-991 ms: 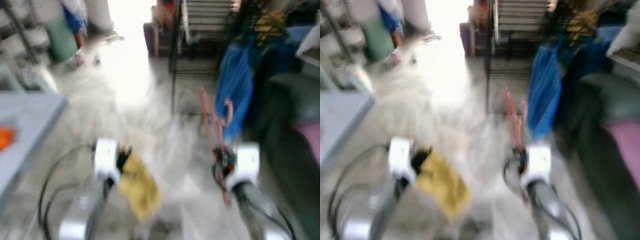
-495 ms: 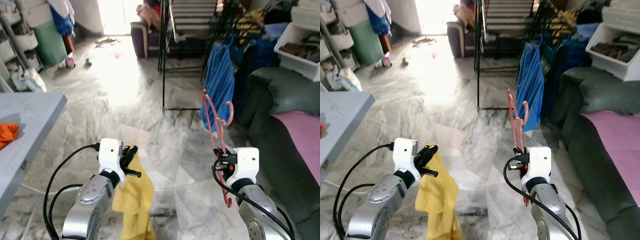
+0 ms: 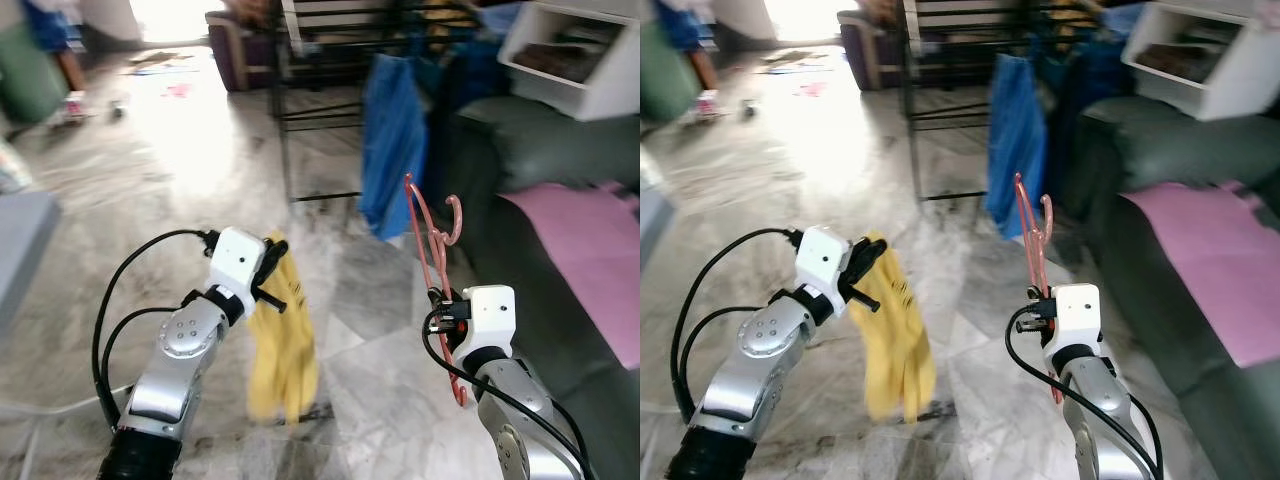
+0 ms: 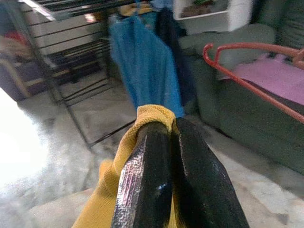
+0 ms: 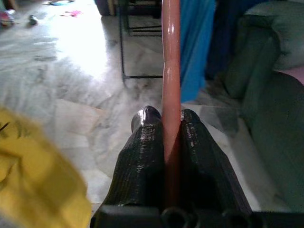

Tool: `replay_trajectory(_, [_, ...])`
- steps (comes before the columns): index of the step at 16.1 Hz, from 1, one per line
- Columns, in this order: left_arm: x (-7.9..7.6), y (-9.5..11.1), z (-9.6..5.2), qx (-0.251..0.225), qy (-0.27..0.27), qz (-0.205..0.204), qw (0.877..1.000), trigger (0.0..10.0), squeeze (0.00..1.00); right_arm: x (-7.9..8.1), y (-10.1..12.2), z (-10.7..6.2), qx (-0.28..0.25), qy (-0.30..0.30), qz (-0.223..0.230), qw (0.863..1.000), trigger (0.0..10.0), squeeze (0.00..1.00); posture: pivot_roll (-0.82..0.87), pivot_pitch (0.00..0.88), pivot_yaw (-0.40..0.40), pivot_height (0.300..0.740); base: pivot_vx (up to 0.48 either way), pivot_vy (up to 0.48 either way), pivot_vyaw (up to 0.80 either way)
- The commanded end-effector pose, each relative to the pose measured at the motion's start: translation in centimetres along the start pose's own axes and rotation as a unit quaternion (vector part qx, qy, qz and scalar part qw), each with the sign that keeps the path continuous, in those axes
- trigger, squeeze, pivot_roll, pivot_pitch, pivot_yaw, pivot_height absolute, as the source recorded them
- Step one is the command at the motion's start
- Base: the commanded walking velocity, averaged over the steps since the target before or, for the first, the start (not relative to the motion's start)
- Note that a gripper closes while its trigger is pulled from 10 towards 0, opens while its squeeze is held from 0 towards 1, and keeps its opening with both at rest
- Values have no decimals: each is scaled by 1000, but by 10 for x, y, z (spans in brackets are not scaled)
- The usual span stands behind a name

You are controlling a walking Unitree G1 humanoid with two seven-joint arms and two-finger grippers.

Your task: Hang hanger

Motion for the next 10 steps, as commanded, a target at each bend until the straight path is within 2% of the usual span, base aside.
replay_trajectory(1, [-1, 0, 1, 0, -14, -7, 1000, 10000, 0, 1, 5, 2, -9, -1, -6, 1000, 10000, 0, -9, 10, 12, 740, 0, 0, -781])
replay_trajectory(6, [-21, -6, 0, -7, -46, -9, 999, 10000, 0, 4, 3, -1, -7, 2, -7, 1000, 10000, 0, -12, 15, 13, 740, 0, 0, -781])
replay_trajectory(7, [-22, -4, -1, -12, -53, 11, 998, 10000, 0, 7, 4, -1, -8, 14, -12, 1000, 10000, 0, -12, 15, 13, 740, 0, 0, -438])
replay_trajectory(8, [-22, -2, 0, -15, -68, 58, 996, 10000, 0, 11, 4, 1, -4, 36, -29, 999, 10000, 0, -14, 14, 8, 740, 0, 0, 0])
replay_trajectory(9, [-22, -3, 0, -9, -103, 141, 985, 10000, 0, 9, 1, 3, 9, 55, -54, 997, 10000, 0, -16, 16, 7, 740, 0, 0, 0])
replay_trajectory(10, [-20, -3, 0, -3, -119, 172, 978, 10000, 0, 5, 0, 4, 14, 56, -63, 996, 10000, 0, -13, 15, 5, 740, 0, 0, 0])
Point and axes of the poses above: a point about 5 cm out from each wrist's last joint towards the gripper, its own z axis pointing out of the wrist towards the gripper, its own y axis along the axis of the wrist's last joint, x = y × z, the point moved 6 cm from there along z, pointing out of the wrist towards the gripper, and after that the axes turned 7 degrees about -z, right-handed, at the moved point
